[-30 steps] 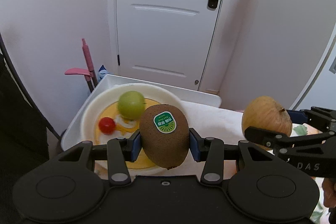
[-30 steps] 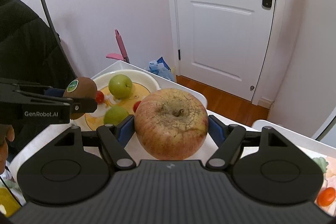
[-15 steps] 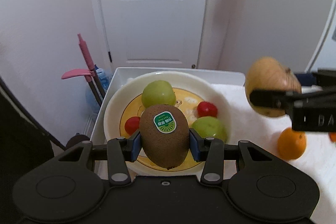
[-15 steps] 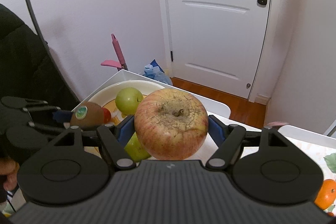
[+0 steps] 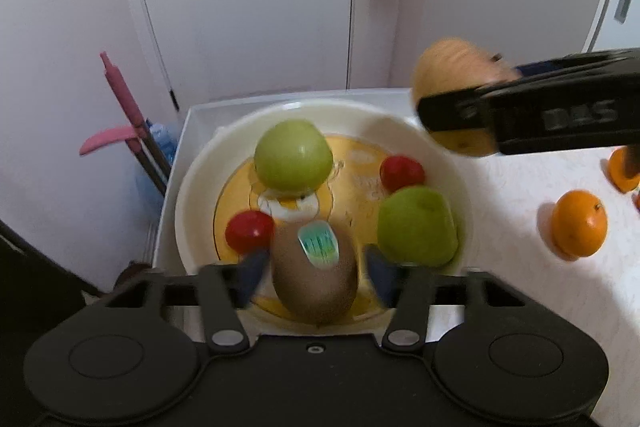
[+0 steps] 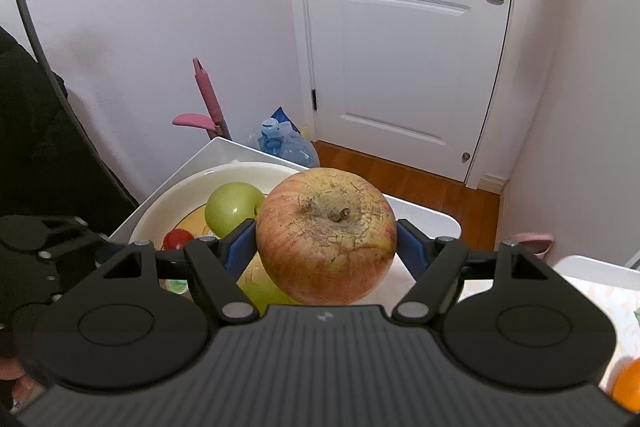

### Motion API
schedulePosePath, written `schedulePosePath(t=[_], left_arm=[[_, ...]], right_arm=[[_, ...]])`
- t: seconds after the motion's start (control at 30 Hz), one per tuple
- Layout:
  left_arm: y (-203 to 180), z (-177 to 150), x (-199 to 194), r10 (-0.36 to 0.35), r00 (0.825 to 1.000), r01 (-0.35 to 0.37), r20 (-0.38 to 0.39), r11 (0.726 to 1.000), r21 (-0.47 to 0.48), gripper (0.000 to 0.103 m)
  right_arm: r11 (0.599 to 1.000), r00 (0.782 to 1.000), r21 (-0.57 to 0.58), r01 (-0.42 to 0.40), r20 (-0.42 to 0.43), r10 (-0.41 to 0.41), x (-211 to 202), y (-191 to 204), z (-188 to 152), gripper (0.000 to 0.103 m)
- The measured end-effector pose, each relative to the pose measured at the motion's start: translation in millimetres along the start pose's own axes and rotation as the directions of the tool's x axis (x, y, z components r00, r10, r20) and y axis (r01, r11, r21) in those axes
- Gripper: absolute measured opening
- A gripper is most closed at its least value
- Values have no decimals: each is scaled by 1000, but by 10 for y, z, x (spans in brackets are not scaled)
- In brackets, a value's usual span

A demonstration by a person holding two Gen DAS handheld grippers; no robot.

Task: Organize fruits
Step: 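Carry the kiwi into the bowl with the left tool and open it, then lower the brown apple into the bowl and open the right tool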

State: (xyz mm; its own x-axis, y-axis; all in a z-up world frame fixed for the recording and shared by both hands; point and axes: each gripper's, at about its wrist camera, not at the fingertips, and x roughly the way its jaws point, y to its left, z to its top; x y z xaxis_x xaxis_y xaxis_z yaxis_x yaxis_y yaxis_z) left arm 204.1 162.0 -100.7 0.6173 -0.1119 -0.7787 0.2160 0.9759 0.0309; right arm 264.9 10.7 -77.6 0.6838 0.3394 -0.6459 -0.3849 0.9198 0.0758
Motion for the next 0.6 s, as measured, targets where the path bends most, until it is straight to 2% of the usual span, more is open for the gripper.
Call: schedulePosePath(t=[0.07,0.2,0.6], left_arm=[[16,8,-67,7,999,-7,39,1000,14,90],[63,2,-124,3,999,-5,55,1000,28,90],[234,-66,-177,15,998,-13,57,1000,-24,90]], right_arm=[[1000,1000,-4,-2,-3,2,66,14,36,89],[1000,1000,-22,-14,-8,14,197,46,94,89],[994,997,-80,-78,-20,77,608,70,138,89]])
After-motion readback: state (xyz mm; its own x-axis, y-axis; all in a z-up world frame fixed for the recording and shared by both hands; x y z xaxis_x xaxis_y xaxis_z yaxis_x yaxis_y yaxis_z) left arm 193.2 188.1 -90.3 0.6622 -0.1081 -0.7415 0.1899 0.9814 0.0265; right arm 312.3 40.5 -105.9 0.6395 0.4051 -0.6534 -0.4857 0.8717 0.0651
